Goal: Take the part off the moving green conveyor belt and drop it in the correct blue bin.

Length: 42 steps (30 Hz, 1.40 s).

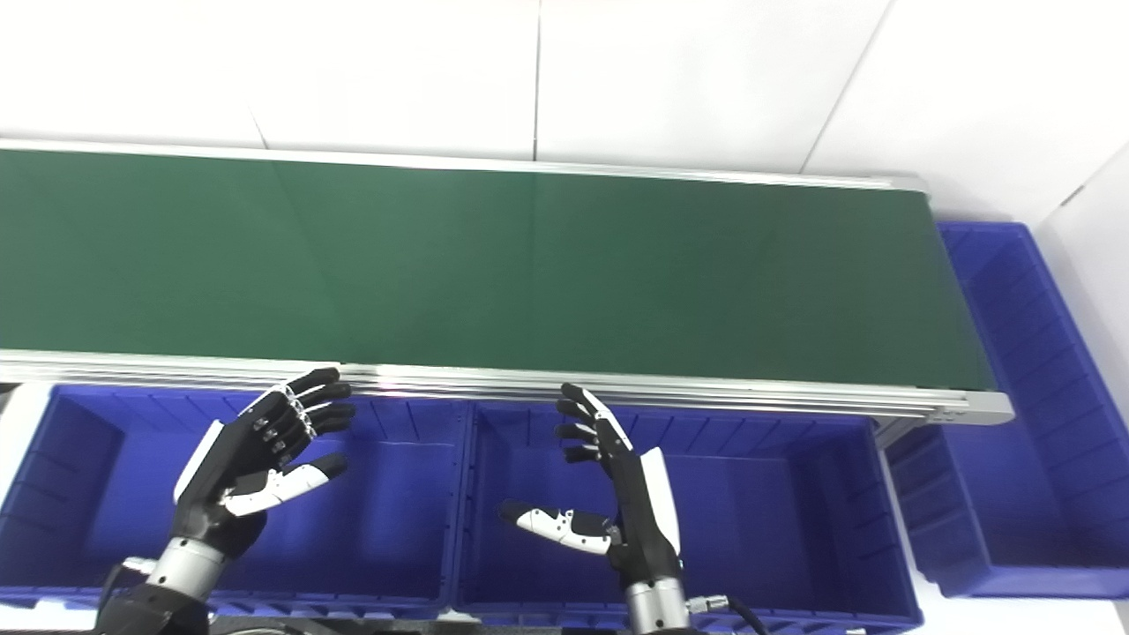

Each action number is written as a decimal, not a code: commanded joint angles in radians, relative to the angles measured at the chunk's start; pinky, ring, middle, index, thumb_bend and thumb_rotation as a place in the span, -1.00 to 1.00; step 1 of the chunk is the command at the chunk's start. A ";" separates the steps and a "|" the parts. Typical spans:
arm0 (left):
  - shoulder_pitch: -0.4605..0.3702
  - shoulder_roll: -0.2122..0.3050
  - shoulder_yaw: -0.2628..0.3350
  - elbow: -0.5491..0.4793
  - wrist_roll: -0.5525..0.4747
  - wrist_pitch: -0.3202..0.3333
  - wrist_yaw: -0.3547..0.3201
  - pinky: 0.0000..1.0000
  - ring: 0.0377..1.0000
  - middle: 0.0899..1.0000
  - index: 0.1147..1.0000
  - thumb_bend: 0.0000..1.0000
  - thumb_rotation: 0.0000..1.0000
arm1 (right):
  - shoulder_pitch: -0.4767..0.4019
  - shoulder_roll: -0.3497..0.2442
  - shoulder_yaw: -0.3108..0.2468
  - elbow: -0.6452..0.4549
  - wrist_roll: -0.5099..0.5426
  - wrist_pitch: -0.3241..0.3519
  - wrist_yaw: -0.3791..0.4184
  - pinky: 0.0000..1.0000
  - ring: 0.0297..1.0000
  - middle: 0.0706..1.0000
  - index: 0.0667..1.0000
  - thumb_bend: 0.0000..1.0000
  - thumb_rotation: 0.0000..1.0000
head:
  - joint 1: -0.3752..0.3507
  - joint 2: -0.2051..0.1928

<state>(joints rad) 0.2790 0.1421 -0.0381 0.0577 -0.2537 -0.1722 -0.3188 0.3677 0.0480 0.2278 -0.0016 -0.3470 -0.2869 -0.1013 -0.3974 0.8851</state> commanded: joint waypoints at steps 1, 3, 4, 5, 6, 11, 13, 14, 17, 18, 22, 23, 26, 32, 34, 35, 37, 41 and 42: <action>-0.012 0.008 0.006 -0.037 -0.016 -0.011 -0.010 0.44 0.40 0.46 0.47 0.20 -1.00 | -0.006 0.011 0.003 -0.016 -0.002 -0.029 -0.017 0.30 0.49 0.63 0.71 0.34 -0.90 | 0.001 -0.001; -0.010 0.006 0.004 -0.046 -0.012 0.000 -0.007 0.45 0.39 0.45 0.46 0.21 -1.00 | -0.006 0.010 0.002 -0.020 -0.003 -0.022 -0.015 0.28 0.47 0.62 0.71 0.34 -0.89 | 0.011 -0.002; -0.009 0.005 0.004 -0.048 -0.011 0.004 -0.005 0.45 0.39 0.45 0.46 0.21 -1.00 | -0.006 0.009 0.002 -0.021 -0.001 -0.020 -0.013 0.27 0.47 0.62 0.71 0.34 -0.89 | 0.013 -0.002; -0.008 0.004 0.003 -0.048 -0.011 0.005 -0.004 0.45 0.39 0.44 0.46 0.23 -1.00 | -0.006 0.008 0.001 -0.020 0.000 -0.022 -0.013 0.27 0.47 0.62 0.70 0.34 -0.90 | 0.015 -0.002; -0.008 0.003 0.004 -0.047 -0.010 0.004 -0.004 0.45 0.39 0.44 0.46 0.23 -1.00 | -0.007 0.008 0.001 -0.020 0.001 -0.025 -0.014 0.26 0.46 0.62 0.70 0.34 -0.91 | 0.015 -0.002; -0.009 0.000 0.004 -0.038 -0.012 -0.004 -0.008 0.45 0.38 0.43 0.46 0.23 -1.00 | -0.006 0.005 0.001 -0.019 0.003 -0.030 -0.013 0.24 0.45 0.61 0.70 0.34 -0.90 | 0.031 -0.003; -0.009 -0.003 0.002 -0.033 -0.014 -0.011 -0.011 0.45 0.38 0.43 0.46 0.24 -1.00 | -0.005 0.002 0.001 -0.022 0.007 -0.029 -0.010 0.24 0.45 0.61 0.70 0.34 -0.90 | 0.044 -0.003; -0.010 -0.004 0.001 -0.031 -0.014 -0.013 -0.012 0.45 0.38 0.44 0.46 0.25 -1.00 | -0.005 0.001 0.000 -0.023 0.009 -0.029 -0.009 0.24 0.45 0.61 0.70 0.34 -0.91 | 0.044 -0.003; -0.007 -0.011 -0.005 -0.036 -0.005 -0.010 -0.007 0.44 0.39 0.45 0.46 0.24 -1.00 | -0.002 -0.007 -0.004 -0.030 0.014 -0.021 -0.004 0.28 0.47 0.62 0.70 0.35 -0.90 | 0.075 -0.006; -0.007 -0.013 -0.007 -0.037 -0.002 -0.010 -0.007 0.44 0.39 0.45 0.46 0.24 -1.00 | -0.002 -0.010 -0.005 -0.031 0.016 -0.020 -0.003 0.28 0.47 0.62 0.71 0.35 -0.90 | 0.075 -0.006; -0.007 -0.020 -0.013 -0.037 0.006 -0.009 -0.003 0.45 0.38 0.44 0.46 0.26 -1.00 | -0.001 -0.021 -0.009 -0.037 0.031 -0.017 0.005 0.27 0.47 0.62 0.71 0.35 -0.90 | 0.101 -0.006; -0.007 -0.022 -0.015 -0.039 0.011 -0.009 0.000 0.45 0.38 0.44 0.46 0.27 -1.00 | 0.000 -0.023 -0.010 -0.040 0.036 -0.015 0.008 0.27 0.47 0.62 0.71 0.35 -0.90 | 0.111 -0.005; -0.005 -0.027 -0.020 -0.043 0.019 -0.005 0.002 0.47 0.39 0.45 0.46 0.26 -1.00 | 0.003 -0.030 -0.010 -0.046 0.037 -0.013 0.012 0.27 0.46 0.61 0.71 0.35 -0.91 | 0.127 -0.007; -0.003 -0.032 -0.023 -0.036 0.024 -0.020 -0.001 0.46 0.37 0.44 0.45 0.31 -1.00 | 0.005 -0.039 -0.009 -0.044 0.049 -0.015 0.015 0.28 0.47 0.61 0.70 0.37 -0.91 | 0.160 -0.008; -0.001 -0.034 -0.022 -0.040 0.025 -0.018 0.001 0.47 0.38 0.44 0.44 0.30 -1.00 | 0.006 -0.041 -0.009 -0.047 0.051 -0.013 0.017 0.28 0.48 0.62 0.71 0.37 -0.89 | 0.166 -0.008; 0.000 -0.035 -0.022 -0.041 0.026 -0.018 0.001 0.48 0.38 0.44 0.44 0.30 -1.00 | 0.006 -0.042 -0.009 -0.048 0.052 -0.013 0.018 0.28 0.48 0.62 0.71 0.37 -0.88 | 0.166 -0.008; 0.000 -0.038 -0.021 -0.040 0.027 -0.018 0.000 0.47 0.37 0.44 0.44 0.30 -1.00 | 0.005 -0.044 -0.010 -0.045 0.059 -0.017 0.021 0.29 0.49 0.62 0.72 0.37 -0.88 | 0.169 -0.009; 0.005 -0.044 -0.021 -0.045 0.040 -0.012 0.008 0.46 0.37 0.43 0.43 0.32 -1.00 | 0.006 -0.047 -0.011 -0.041 0.063 -0.026 0.023 0.28 0.49 0.62 0.72 0.36 -0.85 | 0.184 -0.009; 0.006 -0.046 -0.021 -0.045 0.041 -0.014 0.008 0.46 0.37 0.43 0.43 0.33 -1.00 | 0.008 -0.047 -0.012 -0.043 0.063 -0.024 0.023 0.27 0.49 0.62 0.72 0.36 -0.84 | 0.200 -0.013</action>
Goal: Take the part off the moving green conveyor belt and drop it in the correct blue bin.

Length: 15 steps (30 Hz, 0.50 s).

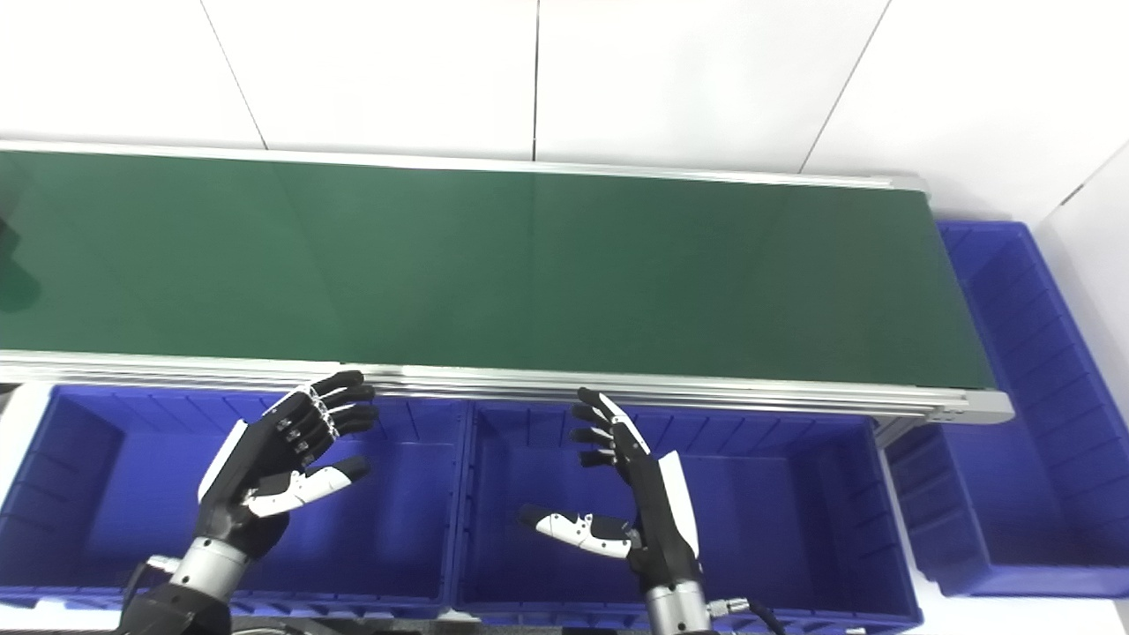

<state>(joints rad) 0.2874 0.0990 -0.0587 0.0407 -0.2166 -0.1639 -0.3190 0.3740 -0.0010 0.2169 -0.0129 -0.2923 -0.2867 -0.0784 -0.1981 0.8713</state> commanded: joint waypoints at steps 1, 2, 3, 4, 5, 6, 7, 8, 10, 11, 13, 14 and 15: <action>-0.002 -0.004 -0.001 -0.027 0.004 -0.024 0.008 0.46 0.37 0.43 0.43 0.31 -1.00 | 0.003 0.002 -0.002 -0.033 0.009 -0.023 0.000 0.27 0.49 0.62 0.72 0.36 -0.86 | 0.000 0.000; 0.000 -0.005 -0.001 -0.024 0.004 -0.029 0.007 0.46 0.37 0.43 0.43 0.31 -1.00 | 0.005 0.001 -0.003 -0.031 0.011 -0.025 0.000 0.27 0.49 0.62 0.72 0.36 -0.87 | 0.031 -0.022; 0.000 -0.006 -0.002 -0.019 0.004 -0.035 0.004 0.46 0.37 0.44 0.44 0.30 -1.00 | 0.007 0.000 -0.004 -0.029 0.011 -0.030 -0.001 0.27 0.49 0.62 0.72 0.36 -0.87 | 0.031 -0.022; 0.003 -0.009 -0.005 -0.009 0.008 -0.050 0.002 0.46 0.37 0.44 0.44 0.29 -1.00 | 0.011 -0.005 -0.005 -0.020 0.014 -0.045 -0.002 0.27 0.49 0.63 0.72 0.36 -0.88 | 0.077 -0.052; 0.005 -0.010 -0.006 -0.002 0.011 -0.061 0.001 0.46 0.38 0.44 0.44 0.29 -1.00 | 0.014 -0.008 -0.005 -0.014 0.016 -0.056 -0.003 0.28 0.49 0.63 0.73 0.35 -0.89 | 0.077 -0.052; 0.009 -0.014 -0.010 0.005 0.016 -0.071 0.001 0.45 0.38 0.44 0.44 0.29 -1.00 | 0.019 -0.013 -0.007 -0.005 0.021 -0.069 -0.004 0.28 0.49 0.63 0.73 0.35 -0.89 | 0.123 -0.078; 0.012 -0.017 -0.013 0.010 0.019 -0.078 0.002 0.45 0.39 0.44 0.45 0.30 -1.00 | 0.022 -0.017 -0.008 0.002 0.025 -0.078 -0.004 0.29 0.50 0.64 0.74 0.35 -0.92 | 0.130 -0.082; 0.016 -0.020 -0.017 0.011 0.026 -0.082 0.005 0.45 0.40 0.45 0.45 0.30 -1.00 | 0.025 -0.021 -0.009 0.007 0.031 -0.084 -0.003 0.30 0.51 0.65 0.74 0.34 -0.93 | 0.158 -0.098; 0.024 -0.027 -0.028 0.015 0.049 -0.091 0.013 0.46 0.39 0.44 0.44 0.29 -1.00 | 0.030 -0.032 -0.011 0.016 0.042 -0.096 0.001 0.30 0.51 0.65 0.74 0.33 -0.99 | 0.220 -0.144; 0.027 -0.029 -0.032 0.017 0.056 -0.096 0.016 0.46 0.39 0.43 0.44 0.29 -1.00 | 0.032 -0.036 -0.012 0.020 0.047 -0.102 0.001 0.30 0.51 0.65 0.74 0.33 -1.00 | 0.220 -0.144; 0.029 -0.044 -0.039 0.041 0.065 -0.127 0.023 0.46 0.39 0.43 0.43 0.30 -1.00 | 0.035 -0.050 -0.018 0.042 0.053 -0.133 -0.003 0.31 0.52 0.67 0.74 0.33 -1.00 | 0.303 -0.199; 0.028 -0.051 -0.040 0.052 0.072 -0.141 0.029 0.46 0.39 0.44 0.43 0.31 -1.00 | 0.035 -0.056 -0.022 0.054 0.059 -0.149 -0.004 0.30 0.52 0.68 0.74 0.32 -1.00 | 0.325 -0.213; 0.025 -0.058 -0.041 0.068 0.082 -0.159 0.036 0.45 0.38 0.43 0.43 0.33 -1.00 | 0.034 -0.062 -0.026 0.070 0.066 -0.162 -0.005 0.30 0.53 0.69 0.74 0.31 -1.00 | 0.367 -0.245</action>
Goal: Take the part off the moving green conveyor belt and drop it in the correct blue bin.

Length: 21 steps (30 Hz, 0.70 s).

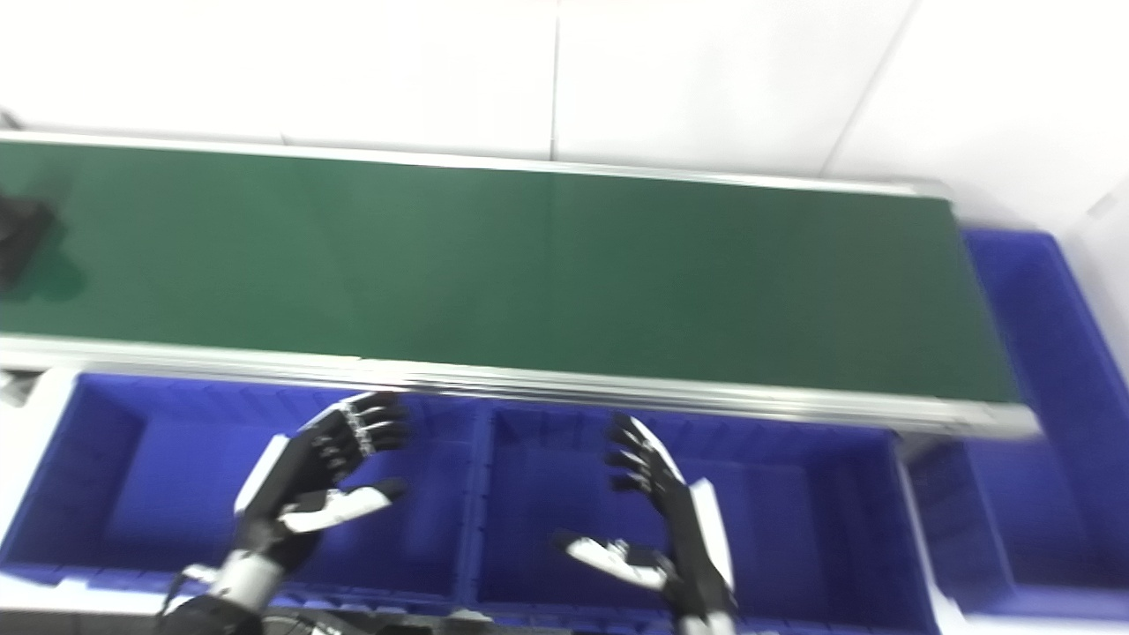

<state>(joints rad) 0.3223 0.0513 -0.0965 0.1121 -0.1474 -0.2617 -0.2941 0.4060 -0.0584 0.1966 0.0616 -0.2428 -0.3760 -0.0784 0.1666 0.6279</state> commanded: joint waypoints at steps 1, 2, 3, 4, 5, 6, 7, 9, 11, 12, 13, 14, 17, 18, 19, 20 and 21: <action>-0.013 -0.014 -0.002 0.005 0.017 -0.071 0.017 0.44 0.38 0.43 0.43 0.34 -1.00 | 0.002 -0.008 -0.009 0.007 0.024 -0.081 -0.003 0.30 0.53 0.69 0.74 0.30 -1.00 | 0.002 -0.002; -0.017 -0.018 -0.001 0.013 0.025 -0.078 0.024 0.44 0.38 0.43 0.43 0.34 -1.00 | 0.000 -0.014 -0.011 0.021 0.032 -0.086 -0.003 0.31 0.53 0.69 0.75 0.29 -1.00 | 0.037 -0.030; -0.020 -0.020 0.002 0.016 0.032 -0.083 0.031 0.43 0.38 0.43 0.43 0.33 -1.00 | -0.002 -0.018 -0.012 0.031 0.036 -0.090 -0.004 0.31 0.52 0.69 0.76 0.29 -1.00 | 0.041 -0.035; -0.024 -0.020 0.005 0.019 0.037 -0.088 0.036 0.42 0.38 0.43 0.43 0.32 -1.00 | -0.004 -0.023 -0.012 0.042 0.039 -0.091 -0.007 0.31 0.52 0.69 0.77 0.28 -1.00 | 0.053 -0.048; -0.028 -0.020 0.008 0.021 0.039 -0.094 0.040 0.42 0.38 0.43 0.43 0.32 -1.00 | -0.006 -0.027 -0.011 0.050 0.039 -0.092 -0.011 0.31 0.52 0.69 0.77 0.28 -1.00 | 0.064 -0.061; -0.033 -0.021 0.010 0.025 0.041 -0.101 0.045 0.42 0.38 0.43 0.43 0.32 -1.00 | -0.009 -0.029 -0.013 0.060 0.046 -0.092 -0.012 0.30 0.52 0.69 0.78 0.27 -1.00 | 0.082 -0.079; -0.038 -0.022 0.015 0.022 0.041 -0.103 0.052 0.42 0.38 0.42 0.43 0.32 -1.00 | -0.010 -0.030 -0.015 0.068 0.055 -0.093 -0.012 0.31 0.52 0.69 0.78 0.27 -1.00 | 0.084 -0.081; -0.048 -0.021 0.023 0.016 0.038 -0.110 0.060 0.40 0.36 0.41 0.41 0.35 -1.00 | -0.015 -0.033 -0.018 0.080 0.069 -0.093 -0.012 0.32 0.53 0.69 0.78 0.27 -1.00 | 0.098 -0.094; -0.057 -0.019 0.033 0.001 0.019 -0.110 0.061 0.40 0.35 0.39 0.39 0.39 -1.00 | -0.020 -0.038 -0.019 0.091 0.085 -0.094 -0.010 0.34 0.54 0.70 0.79 0.27 -1.00 | 0.105 -0.102; -0.062 -0.019 0.038 -0.009 0.006 -0.109 0.059 0.41 0.36 0.39 0.39 0.39 -1.00 | -0.022 -0.040 -0.020 0.097 0.088 -0.094 -0.011 0.35 0.54 0.71 0.79 0.26 -1.00 | 0.116 -0.110; -0.065 -0.019 0.042 -0.017 -0.003 -0.109 0.056 0.42 0.36 0.38 0.39 0.40 -1.00 | -0.024 -0.041 -0.020 0.101 0.090 -0.094 -0.012 0.35 0.54 0.71 0.79 0.26 -1.00 | 0.116 -0.110; -0.067 -0.018 0.045 -0.030 -0.012 -0.107 0.054 0.42 0.36 0.38 0.39 0.40 -1.00 | -0.025 -0.041 -0.021 0.104 0.093 -0.094 -0.013 0.35 0.54 0.71 0.79 0.25 -1.00 | 0.122 -0.117; -0.073 -0.013 0.046 -0.053 -0.029 -0.119 0.041 0.40 0.33 0.37 0.40 0.38 -1.00 | -0.027 -0.040 -0.025 0.110 0.105 -0.094 -0.009 0.37 0.56 0.71 0.80 0.24 -1.00 | 0.130 -0.124; -0.077 -0.012 0.045 -0.056 -0.029 -0.130 0.039 0.39 0.33 0.37 0.40 0.37 -1.00 | -0.029 -0.041 -0.027 0.112 0.104 -0.093 -0.010 0.38 0.56 0.71 0.80 0.24 -1.00 | 0.133 -0.126; -0.080 -0.012 0.044 -0.057 -0.029 -0.138 0.038 0.37 0.31 0.35 0.40 0.38 -1.00 | -0.031 -0.041 -0.028 0.115 0.104 -0.093 -0.012 0.38 0.56 0.71 0.80 0.23 -1.00 | 0.133 -0.127; -0.081 -0.014 0.042 -0.059 -0.027 -0.138 0.041 0.36 0.30 0.35 0.39 0.38 -1.00 | -0.032 -0.042 -0.028 0.116 0.102 -0.093 -0.013 0.37 0.56 0.71 0.80 0.23 -1.00 | 0.133 -0.130; -0.082 -0.015 0.041 -0.060 -0.026 -0.139 0.043 0.35 0.30 0.34 0.39 0.40 -1.00 | -0.033 -0.043 -0.029 0.117 0.100 -0.093 -0.013 0.37 0.56 0.71 0.80 0.22 -1.00 | 0.133 -0.130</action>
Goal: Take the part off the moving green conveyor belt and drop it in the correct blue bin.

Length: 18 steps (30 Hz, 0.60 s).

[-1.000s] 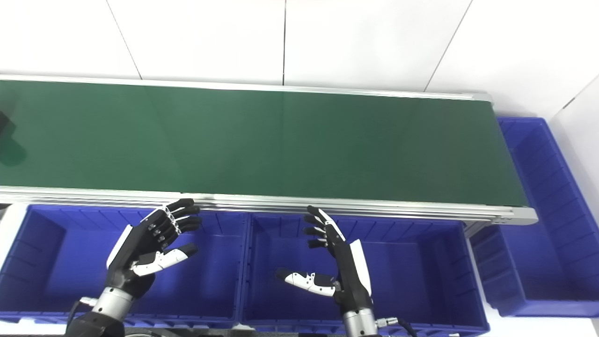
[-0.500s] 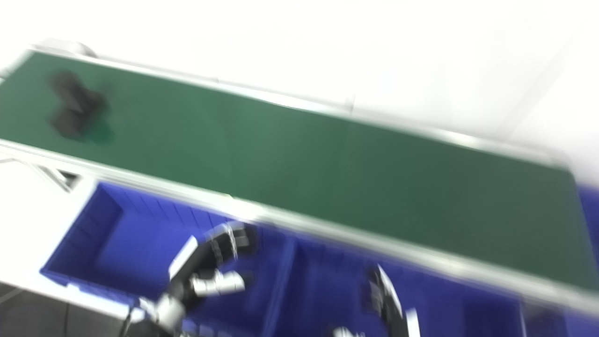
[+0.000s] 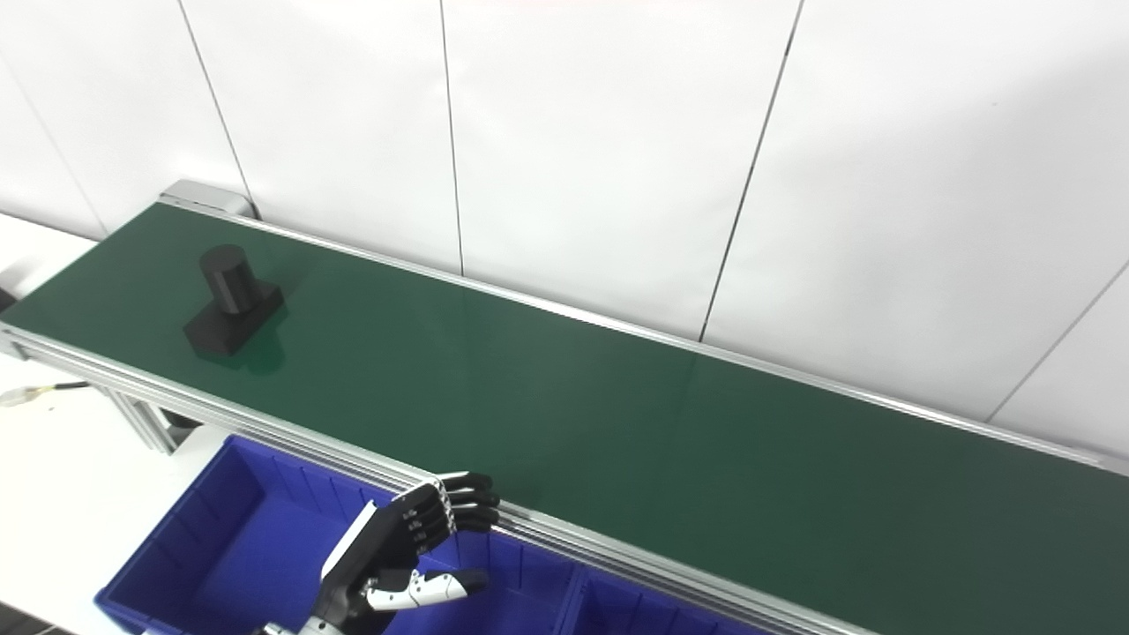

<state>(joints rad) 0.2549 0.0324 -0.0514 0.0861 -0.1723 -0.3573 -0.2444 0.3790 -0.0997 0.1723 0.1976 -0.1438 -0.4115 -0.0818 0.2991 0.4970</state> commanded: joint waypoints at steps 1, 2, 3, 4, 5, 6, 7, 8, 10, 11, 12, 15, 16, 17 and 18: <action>-0.014 -0.001 -0.007 -0.031 -0.001 -0.043 -0.005 0.36 0.30 0.34 0.39 0.40 -1.00 | -0.008 -0.003 -0.004 -0.018 0.002 -0.058 -0.008 0.37 0.56 0.71 0.80 0.22 -1.00 | 0.003 0.002; -0.014 -0.005 -0.009 -0.029 -0.002 -0.044 -0.003 0.36 0.31 0.34 0.39 0.39 -1.00 | -0.010 -0.004 -0.004 -0.017 0.003 -0.058 -0.008 0.37 0.55 0.71 0.80 0.21 -1.00 | 0.003 0.002; -0.014 -0.009 -0.012 -0.026 -0.008 -0.043 -0.005 0.37 0.31 0.34 0.39 0.39 -1.00 | -0.010 -0.004 -0.004 -0.018 0.006 -0.058 -0.005 0.37 0.55 0.71 0.79 0.21 -1.00 | 0.006 -0.001; -0.013 -0.012 -0.014 -0.024 -0.013 -0.042 -0.006 0.39 0.32 0.35 0.39 0.37 -1.00 | -0.010 -0.004 -0.005 -0.019 0.008 -0.058 -0.003 0.37 0.55 0.70 0.79 0.21 -1.00 | 0.006 -0.001; -0.013 -0.014 -0.016 -0.022 -0.017 -0.040 -0.006 0.40 0.32 0.35 0.40 0.35 -1.00 | -0.011 -0.005 -0.005 -0.020 0.011 -0.058 -0.001 0.38 0.55 0.70 0.79 0.22 -1.00 | 0.009 -0.002; -0.009 -0.018 -0.019 -0.020 -0.017 -0.037 -0.005 0.41 0.33 0.36 0.40 0.33 -1.00 | -0.011 -0.005 -0.006 -0.019 0.015 -0.058 0.000 0.38 0.56 0.71 0.79 0.21 -1.00 | 0.011 -0.002; -0.007 -0.020 -0.021 -0.018 -0.017 -0.036 -0.004 0.42 0.34 0.38 0.41 0.31 -1.00 | -0.012 -0.006 -0.006 -0.018 0.017 -0.058 0.001 0.38 0.56 0.71 0.79 0.21 -1.00 | 0.011 -0.003; -0.005 -0.022 -0.023 -0.015 -0.016 -0.038 -0.004 0.42 0.35 0.38 0.41 0.30 -1.00 | -0.012 -0.007 -0.008 -0.018 0.019 -0.058 0.002 0.37 0.56 0.71 0.79 0.20 -1.00 | 0.013 -0.003; -0.002 -0.024 -0.025 -0.011 -0.010 -0.040 0.000 0.43 0.35 0.39 0.42 0.28 -1.00 | -0.014 -0.007 -0.010 -0.018 0.014 -0.057 0.000 0.37 0.55 0.70 0.79 0.20 -1.00 | 0.016 -0.005; -0.001 -0.025 -0.026 -0.011 -0.007 -0.036 0.004 0.43 0.35 0.39 0.42 0.28 -1.00 | -0.015 -0.008 -0.011 -0.018 0.012 -0.057 0.000 0.36 0.54 0.70 0.78 0.21 -1.00 | 0.015 -0.006; 0.000 -0.027 -0.027 -0.009 -0.008 -0.035 0.005 0.43 0.35 0.39 0.43 0.29 -1.00 | -0.016 -0.008 -0.012 -0.019 0.010 -0.056 0.000 0.36 0.54 0.70 0.78 0.21 -1.00 | 0.017 -0.006; 0.000 -0.028 -0.031 -0.002 -0.002 -0.038 0.004 0.44 0.36 0.40 0.44 0.26 -1.00 | -0.019 -0.009 -0.013 -0.020 0.006 -0.056 0.000 0.34 0.53 0.69 0.78 0.21 -1.00 | 0.021 -0.006; 0.001 -0.028 -0.032 -0.001 -0.002 -0.038 0.004 0.45 0.36 0.40 0.45 0.25 -1.00 | -0.019 -0.010 -0.014 -0.019 0.010 -0.057 0.002 0.34 0.54 0.69 0.78 0.21 -1.00 | 0.019 -0.006; 0.001 -0.030 -0.032 0.000 -0.003 -0.036 0.005 0.45 0.36 0.40 0.44 0.27 -1.00 | -0.020 -0.009 -0.014 -0.019 0.013 -0.056 0.005 0.35 0.54 0.70 0.78 0.21 -1.00 | 0.019 -0.006; 0.002 -0.032 -0.032 0.002 -0.003 -0.036 0.006 0.45 0.36 0.40 0.44 0.29 -1.00 | -0.019 -0.010 -0.015 -0.020 0.014 -0.056 0.007 0.35 0.54 0.70 0.78 0.21 -1.00 | 0.018 -0.006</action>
<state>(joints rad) 0.2635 0.0040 -0.0830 0.0986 -0.1761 -0.3669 -0.2423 0.3644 -0.1070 0.1631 0.1993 -0.1370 -0.4116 -0.0780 0.3175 0.4909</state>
